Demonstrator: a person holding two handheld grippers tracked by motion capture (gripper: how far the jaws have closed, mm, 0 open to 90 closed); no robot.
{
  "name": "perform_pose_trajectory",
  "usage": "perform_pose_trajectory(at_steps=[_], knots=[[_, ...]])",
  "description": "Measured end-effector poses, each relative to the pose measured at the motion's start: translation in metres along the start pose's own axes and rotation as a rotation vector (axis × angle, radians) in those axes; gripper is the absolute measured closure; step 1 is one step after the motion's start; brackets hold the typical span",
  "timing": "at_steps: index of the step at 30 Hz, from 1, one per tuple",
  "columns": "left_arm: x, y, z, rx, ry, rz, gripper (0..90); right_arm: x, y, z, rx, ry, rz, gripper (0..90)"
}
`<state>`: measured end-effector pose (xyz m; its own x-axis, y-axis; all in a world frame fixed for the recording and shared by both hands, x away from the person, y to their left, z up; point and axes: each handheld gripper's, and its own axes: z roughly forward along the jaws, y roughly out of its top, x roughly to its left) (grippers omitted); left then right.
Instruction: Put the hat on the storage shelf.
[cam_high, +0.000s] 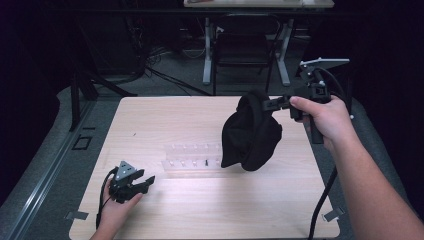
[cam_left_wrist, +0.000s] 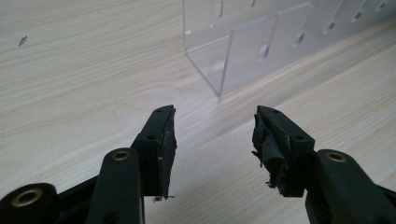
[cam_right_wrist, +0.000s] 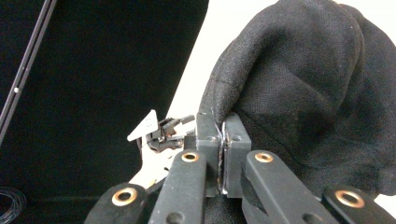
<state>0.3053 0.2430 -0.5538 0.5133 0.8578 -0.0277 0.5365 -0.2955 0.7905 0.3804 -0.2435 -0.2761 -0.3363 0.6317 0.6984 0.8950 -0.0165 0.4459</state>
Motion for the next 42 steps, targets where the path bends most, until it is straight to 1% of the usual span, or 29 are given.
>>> perform_pose_trajectory(at_steps=[3,4,9,12,19,24,29,33,42], knots=[[0.001,0.000,-0.001,-0.009,0.000,-0.005,48.9,0.001,0.004,0.006,0.006,0.002,-0.001,88.2],[0.001,0.000,-0.001,-0.008,0.004,-0.004,48.8,0.001,0.005,0.008,0.000,0.003,0.001,88.2],[0.001,0.000,-0.001,-0.008,0.017,-0.009,48.9,0.004,0.009,0.015,0.006,0.011,-0.002,88.2],[0.001,0.000,-0.001,-0.009,0.010,-0.012,48.8,0.006,0.011,0.019,0.011,0.012,-0.003,88.2],[0.001,0.000,-0.001,0.000,0.012,-0.003,48.5,0.009,0.014,0.029,0.022,0.017,-0.008,88.2],[0.002,0.000,-0.001,-0.004,0.014,-0.018,48.2,0.010,0.015,0.036,0.033,0.020,-0.009,88.2],[0.003,0.000,-0.001,-0.004,0.015,-0.017,48.2,0.010,0.015,0.044,0.040,0.018,-0.007,88.2],[0.003,0.000,-0.001,-0.006,0.016,-0.020,48.3,0.009,0.015,0.047,0.055,0.012,-0.012,88.2],[0.003,0.000,-0.001,-0.007,0.015,-0.021,48.3,0.010,0.018,0.056,0.051,0.011,-0.011,88.2]])
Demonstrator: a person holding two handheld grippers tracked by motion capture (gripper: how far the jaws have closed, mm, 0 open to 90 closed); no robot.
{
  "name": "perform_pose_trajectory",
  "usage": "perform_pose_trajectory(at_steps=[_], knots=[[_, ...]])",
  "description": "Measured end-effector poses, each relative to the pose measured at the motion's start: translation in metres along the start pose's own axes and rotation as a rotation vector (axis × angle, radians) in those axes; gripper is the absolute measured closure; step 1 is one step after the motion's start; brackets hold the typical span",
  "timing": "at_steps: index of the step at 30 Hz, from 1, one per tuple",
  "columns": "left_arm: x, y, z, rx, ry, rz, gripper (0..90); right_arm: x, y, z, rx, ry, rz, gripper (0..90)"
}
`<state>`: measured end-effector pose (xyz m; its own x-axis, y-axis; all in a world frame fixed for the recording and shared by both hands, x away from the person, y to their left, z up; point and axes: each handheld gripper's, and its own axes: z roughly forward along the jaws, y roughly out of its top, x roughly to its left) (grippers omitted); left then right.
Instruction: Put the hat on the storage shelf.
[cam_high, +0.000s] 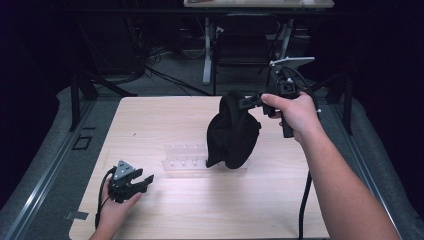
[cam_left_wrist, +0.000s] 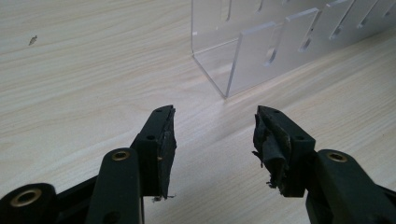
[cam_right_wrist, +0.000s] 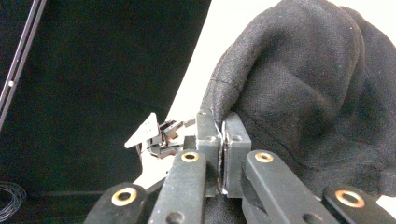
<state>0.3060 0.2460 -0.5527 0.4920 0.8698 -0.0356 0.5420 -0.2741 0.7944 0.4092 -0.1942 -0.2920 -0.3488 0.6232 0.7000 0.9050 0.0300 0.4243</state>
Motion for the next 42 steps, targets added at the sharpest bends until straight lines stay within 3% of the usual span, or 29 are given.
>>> perform_pose_trajectory(at_steps=[17,42], knots=[[0.000,0.000,0.000,0.000,0.003,0.004,48.3,-0.005,0.003,0.013,0.005,-0.013,0.015,88.1],[-0.003,0.002,-0.003,-0.005,-0.001,0.008,52.3,0.006,0.004,0.035,0.004,0.075,0.020,87.7]])
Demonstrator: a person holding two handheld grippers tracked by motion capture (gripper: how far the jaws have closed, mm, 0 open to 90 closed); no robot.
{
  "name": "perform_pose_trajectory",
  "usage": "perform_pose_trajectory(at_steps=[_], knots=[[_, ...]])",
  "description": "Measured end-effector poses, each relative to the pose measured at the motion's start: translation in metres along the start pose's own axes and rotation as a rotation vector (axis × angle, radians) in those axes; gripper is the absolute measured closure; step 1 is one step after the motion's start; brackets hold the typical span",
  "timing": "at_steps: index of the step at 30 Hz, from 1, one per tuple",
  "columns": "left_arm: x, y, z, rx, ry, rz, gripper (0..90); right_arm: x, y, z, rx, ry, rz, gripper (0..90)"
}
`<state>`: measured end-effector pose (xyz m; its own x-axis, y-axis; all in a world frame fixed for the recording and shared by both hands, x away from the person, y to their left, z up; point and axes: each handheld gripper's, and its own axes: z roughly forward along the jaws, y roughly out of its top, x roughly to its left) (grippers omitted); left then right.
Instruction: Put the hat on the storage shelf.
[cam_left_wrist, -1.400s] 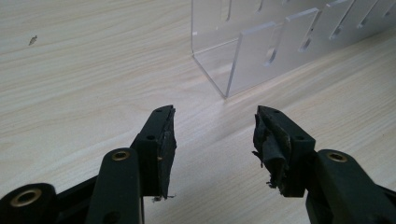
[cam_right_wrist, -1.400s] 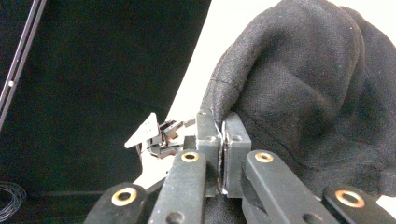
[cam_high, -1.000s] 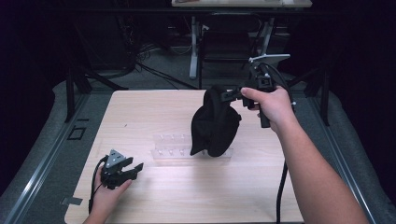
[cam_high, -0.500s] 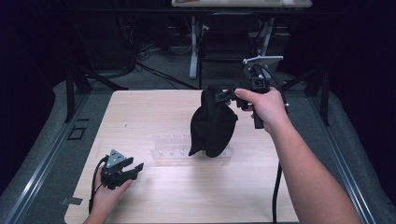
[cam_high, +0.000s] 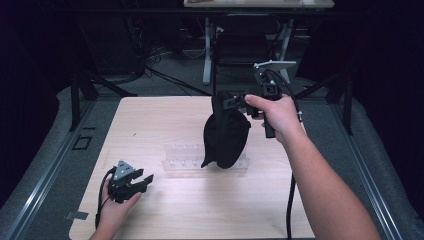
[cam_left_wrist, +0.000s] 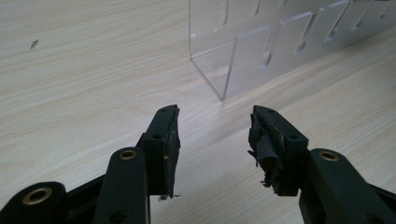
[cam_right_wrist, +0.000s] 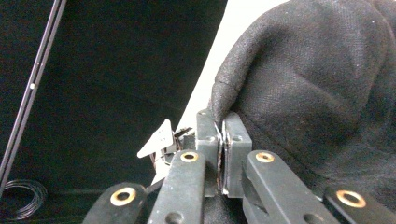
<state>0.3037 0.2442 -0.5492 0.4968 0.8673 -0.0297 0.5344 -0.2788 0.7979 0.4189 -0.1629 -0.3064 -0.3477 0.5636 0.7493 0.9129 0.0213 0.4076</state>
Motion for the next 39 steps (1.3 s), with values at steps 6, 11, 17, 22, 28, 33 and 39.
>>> perform_pose_trajectory(at_steps=[6,11,17,22,28,33,39], knots=[[-0.004,0.003,0.000,-0.020,-0.013,0.003,54.3,0.001,-0.001,0.004,0.005,0.017,0.009,87.7],[-0.013,0.009,-0.002,-0.045,-0.034,0.016,55.1,0.004,0.000,0.010,0.004,0.030,0.013,87.7],[-0.027,0.017,-0.005,-0.078,-0.068,0.040,55.0,0.004,0.001,0.015,0.004,0.051,0.015,87.7],[-0.032,0.021,-0.003,-0.069,-0.097,0.031,53.7,0.005,0.001,0.020,0.000,0.062,0.022,87.7],[-0.038,0.029,-0.004,-0.069,-0.110,0.042,53.5,0.009,0.002,0.025,0.006,0.068,0.015,87.7],[-0.045,0.037,-0.004,-0.073,-0.103,0.083,53.7,0.012,0.003,0.028,0.007,0.063,0.011,87.7],[-0.057,0.052,-0.003,-0.084,-0.129,0.109,58.0,0.014,0.003,0.029,0.013,0.055,0.004,87.6]])
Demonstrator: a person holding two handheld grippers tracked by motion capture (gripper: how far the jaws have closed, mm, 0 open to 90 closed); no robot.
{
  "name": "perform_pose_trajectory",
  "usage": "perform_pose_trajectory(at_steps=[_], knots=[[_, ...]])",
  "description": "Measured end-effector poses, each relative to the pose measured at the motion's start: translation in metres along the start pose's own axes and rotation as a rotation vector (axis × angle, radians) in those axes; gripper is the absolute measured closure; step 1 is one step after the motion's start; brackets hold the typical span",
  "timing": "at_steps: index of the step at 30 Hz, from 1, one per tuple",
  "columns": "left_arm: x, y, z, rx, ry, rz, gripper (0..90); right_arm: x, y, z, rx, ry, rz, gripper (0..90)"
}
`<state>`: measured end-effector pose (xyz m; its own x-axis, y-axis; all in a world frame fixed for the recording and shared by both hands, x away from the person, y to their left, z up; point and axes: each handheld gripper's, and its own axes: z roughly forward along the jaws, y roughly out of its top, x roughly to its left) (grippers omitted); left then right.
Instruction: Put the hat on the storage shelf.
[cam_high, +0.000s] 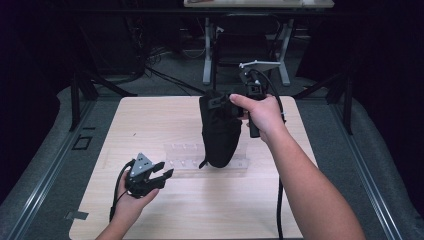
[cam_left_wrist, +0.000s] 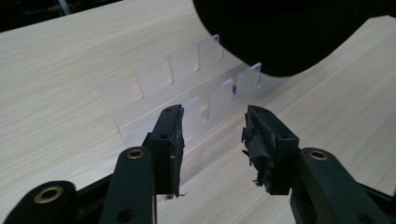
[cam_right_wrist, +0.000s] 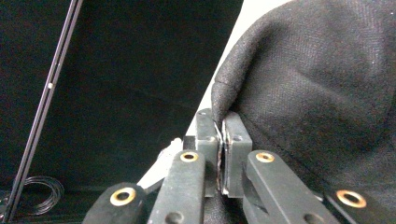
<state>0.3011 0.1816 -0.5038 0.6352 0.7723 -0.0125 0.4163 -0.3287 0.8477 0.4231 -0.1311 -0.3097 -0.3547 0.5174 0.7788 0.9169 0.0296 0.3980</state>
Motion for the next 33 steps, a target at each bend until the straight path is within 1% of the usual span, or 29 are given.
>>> perform_pose_trajectory(at_steps=[9,16,21,24,25,26,27,28,29,33], knots=[[-0.020,0.024,0.007,-0.019,-0.047,0.050,61.8,0.001,0.000,0.001,-0.004,-0.005,-0.002,87.6],[-0.031,0.039,0.010,-0.034,-0.067,0.073,64.6,0.002,0.001,0.003,-0.002,-0.007,-0.004,87.5],[-0.042,0.049,0.011,-0.047,-0.093,0.098,67.3,0.004,0.001,0.004,-0.003,-0.013,-0.009,87.5],[-0.050,0.054,0.010,-0.047,-0.111,0.122,69.2,0.005,0.002,0.005,0.002,-0.015,-0.013,87.6],[-0.050,0.054,0.010,-0.047,-0.111,0.122,69.4,0.005,0.002,0.005,0.000,-0.015,-0.012,87.5],[-0.055,0.057,0.010,-0.053,-0.122,0.133,70.2,0.005,0.002,0.006,-0.001,-0.016,-0.013,87.5],[-0.055,0.057,0.010,-0.053,-0.122,0.133,70.8,0.005,0.002,0.006,0.000,-0.016,-0.013,87.5],[-0.059,0.059,0.010,-0.051,-0.125,0.148,71.3,0.005,0.002,0.006,-0.001,-0.017,-0.013,87.6],[-0.060,0.060,0.011,-0.050,-0.124,0.154,71.5,0.005,0.002,0.006,-0.002,-0.019,-0.014,87.5],[-0.064,0.063,0.016,-0.042,-0.127,0.157,73.6,0.006,0.002,0.007,-0.005,-0.021,-0.011,87.5]])
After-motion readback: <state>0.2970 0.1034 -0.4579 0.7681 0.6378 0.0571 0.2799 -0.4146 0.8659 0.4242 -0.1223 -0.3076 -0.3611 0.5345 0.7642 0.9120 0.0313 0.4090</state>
